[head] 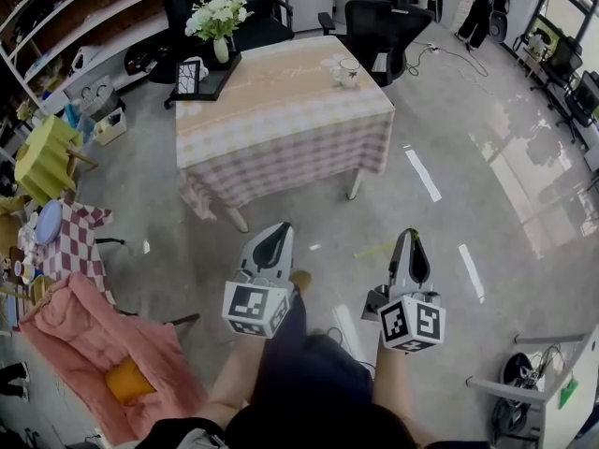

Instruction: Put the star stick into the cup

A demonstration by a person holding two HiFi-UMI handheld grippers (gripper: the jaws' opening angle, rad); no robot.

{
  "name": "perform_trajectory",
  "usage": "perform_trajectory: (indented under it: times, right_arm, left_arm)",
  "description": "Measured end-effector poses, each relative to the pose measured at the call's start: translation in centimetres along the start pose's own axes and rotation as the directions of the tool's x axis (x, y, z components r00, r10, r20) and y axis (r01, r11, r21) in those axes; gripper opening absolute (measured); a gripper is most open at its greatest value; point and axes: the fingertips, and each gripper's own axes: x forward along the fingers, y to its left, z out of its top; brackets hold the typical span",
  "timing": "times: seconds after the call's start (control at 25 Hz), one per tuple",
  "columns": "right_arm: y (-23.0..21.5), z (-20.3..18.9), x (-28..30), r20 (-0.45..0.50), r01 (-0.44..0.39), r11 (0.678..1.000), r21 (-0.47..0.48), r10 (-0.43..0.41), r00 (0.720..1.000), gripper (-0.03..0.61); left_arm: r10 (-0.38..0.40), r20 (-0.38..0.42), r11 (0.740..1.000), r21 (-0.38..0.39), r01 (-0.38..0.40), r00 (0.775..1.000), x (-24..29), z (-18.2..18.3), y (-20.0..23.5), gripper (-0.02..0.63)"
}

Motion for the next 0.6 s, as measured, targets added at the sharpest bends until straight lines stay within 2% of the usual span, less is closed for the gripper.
perform_trajectory:
  times: [0.6]
  right_arm:
    - [0.6, 0.5, 10.2, -0.002, -0.009, 1.000, -0.021, 0.009, 1.000, 0.015]
  left_arm:
    - [-0.027, 0.004, 1.000, -0.005, 0.027, 1.000, 8.8, 2.0, 5.0, 0.012]
